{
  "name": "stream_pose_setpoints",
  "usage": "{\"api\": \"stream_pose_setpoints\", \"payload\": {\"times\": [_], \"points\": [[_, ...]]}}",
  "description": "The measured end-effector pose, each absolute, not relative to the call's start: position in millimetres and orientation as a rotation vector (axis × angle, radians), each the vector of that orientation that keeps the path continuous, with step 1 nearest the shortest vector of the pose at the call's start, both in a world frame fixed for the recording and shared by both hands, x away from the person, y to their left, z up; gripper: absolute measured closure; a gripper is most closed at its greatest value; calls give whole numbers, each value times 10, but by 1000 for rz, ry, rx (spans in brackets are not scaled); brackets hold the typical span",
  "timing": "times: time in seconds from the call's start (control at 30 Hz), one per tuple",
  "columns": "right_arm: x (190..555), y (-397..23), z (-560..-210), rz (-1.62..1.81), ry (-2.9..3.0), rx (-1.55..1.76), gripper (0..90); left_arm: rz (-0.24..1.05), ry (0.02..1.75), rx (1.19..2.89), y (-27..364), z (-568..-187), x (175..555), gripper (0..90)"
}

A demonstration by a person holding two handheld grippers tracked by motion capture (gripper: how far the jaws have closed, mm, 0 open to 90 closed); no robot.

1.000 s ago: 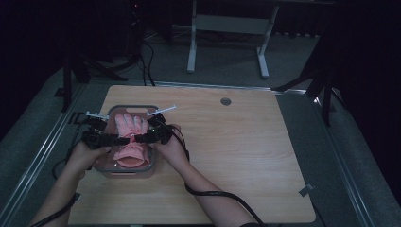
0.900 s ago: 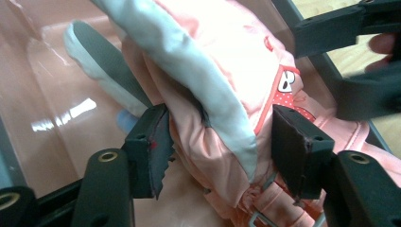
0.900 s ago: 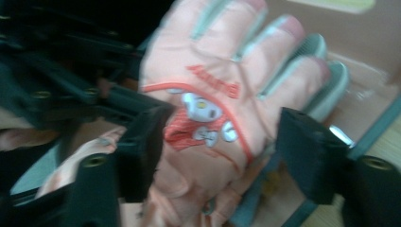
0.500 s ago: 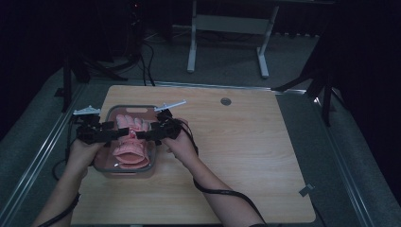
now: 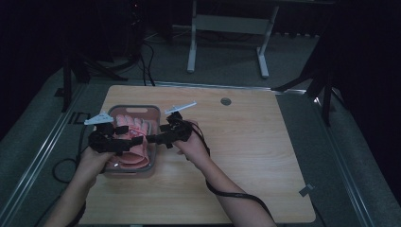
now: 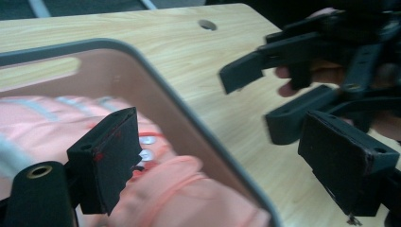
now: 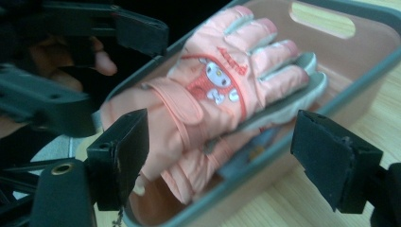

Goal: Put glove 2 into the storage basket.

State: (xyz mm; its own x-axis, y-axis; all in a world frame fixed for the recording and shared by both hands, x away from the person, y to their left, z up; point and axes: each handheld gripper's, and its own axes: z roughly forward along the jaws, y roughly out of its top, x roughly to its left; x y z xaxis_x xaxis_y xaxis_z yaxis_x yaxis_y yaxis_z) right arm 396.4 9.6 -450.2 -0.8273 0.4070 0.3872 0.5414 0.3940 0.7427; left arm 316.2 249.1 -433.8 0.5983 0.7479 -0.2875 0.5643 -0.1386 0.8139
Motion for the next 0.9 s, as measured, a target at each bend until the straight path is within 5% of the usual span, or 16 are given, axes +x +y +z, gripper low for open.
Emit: {"api": "stream_pose_setpoints", "payload": {"times": [0.9], "points": [[3830, -684, -4705, -1384, -2552, -881, 186, 101, 813, 1908, 1433, -4389, 2939, 140]]}}
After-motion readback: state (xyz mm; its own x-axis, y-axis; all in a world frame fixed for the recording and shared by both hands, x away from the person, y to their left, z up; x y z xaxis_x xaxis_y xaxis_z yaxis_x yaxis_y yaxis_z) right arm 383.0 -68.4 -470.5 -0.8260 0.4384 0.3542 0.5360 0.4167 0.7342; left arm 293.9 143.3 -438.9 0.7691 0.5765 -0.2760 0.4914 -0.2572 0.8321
